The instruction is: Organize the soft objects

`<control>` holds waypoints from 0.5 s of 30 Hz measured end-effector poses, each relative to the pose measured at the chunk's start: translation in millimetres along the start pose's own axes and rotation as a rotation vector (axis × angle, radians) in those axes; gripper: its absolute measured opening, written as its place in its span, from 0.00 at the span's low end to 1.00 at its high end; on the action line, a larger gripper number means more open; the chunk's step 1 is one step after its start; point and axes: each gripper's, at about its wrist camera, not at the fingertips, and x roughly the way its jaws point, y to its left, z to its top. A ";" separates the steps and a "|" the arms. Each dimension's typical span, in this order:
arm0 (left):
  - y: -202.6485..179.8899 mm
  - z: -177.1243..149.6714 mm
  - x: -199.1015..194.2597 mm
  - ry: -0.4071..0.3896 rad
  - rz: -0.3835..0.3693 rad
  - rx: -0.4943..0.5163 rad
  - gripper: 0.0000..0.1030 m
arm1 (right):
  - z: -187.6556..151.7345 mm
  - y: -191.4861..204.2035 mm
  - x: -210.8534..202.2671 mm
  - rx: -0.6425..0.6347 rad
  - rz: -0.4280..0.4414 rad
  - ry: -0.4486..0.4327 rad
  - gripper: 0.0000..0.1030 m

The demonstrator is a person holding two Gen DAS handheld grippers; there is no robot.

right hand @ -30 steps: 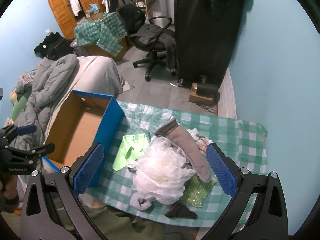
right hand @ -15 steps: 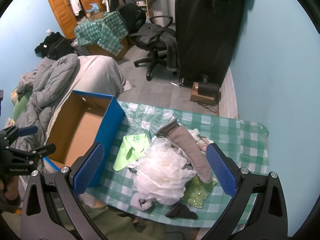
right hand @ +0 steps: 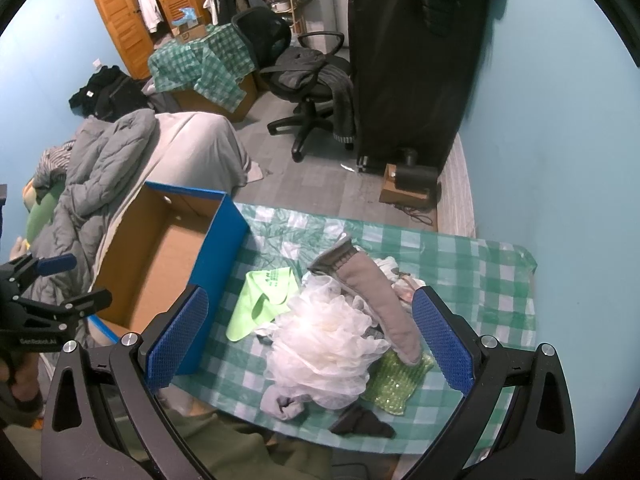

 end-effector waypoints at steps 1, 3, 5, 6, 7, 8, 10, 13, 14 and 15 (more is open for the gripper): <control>-0.1 0.0 0.0 0.000 0.000 -0.001 0.92 | 0.4 -1.7 -0.3 0.000 0.001 -0.001 0.98; -3.1 -0.4 1.4 0.003 -0.004 -0.004 0.92 | 0.1 -0.9 0.2 0.001 -0.001 0.002 0.98; -6.0 -0.7 1.9 0.004 -0.009 -0.008 0.92 | -1.5 -2.4 0.9 0.002 0.001 0.004 0.98; -6.9 -0.6 1.7 0.006 -0.010 -0.009 0.92 | -2.1 -2.1 1.1 0.003 0.002 0.006 0.98; -6.6 -0.7 1.1 0.007 -0.012 -0.010 0.92 | -2.9 -0.8 0.8 0.004 0.003 0.007 0.98; -6.5 -0.8 1.2 0.005 -0.013 -0.010 0.92 | -2.8 -2.7 0.9 0.003 0.004 0.007 0.98; -7.3 -1.0 0.9 0.006 -0.014 -0.010 0.92 | -3.6 -1.6 0.6 0.001 0.004 0.006 0.98; -6.7 -1.4 0.8 0.006 -0.014 -0.011 0.92 | -3.0 -3.0 0.9 0.003 0.004 0.007 0.98; -6.6 -1.6 0.7 0.006 -0.015 -0.012 0.92 | -3.3 -2.5 0.8 0.004 0.004 0.008 0.98; -7.5 -1.9 0.4 0.006 -0.016 -0.012 0.92 | -2.9 -2.8 0.8 0.004 0.005 0.009 0.98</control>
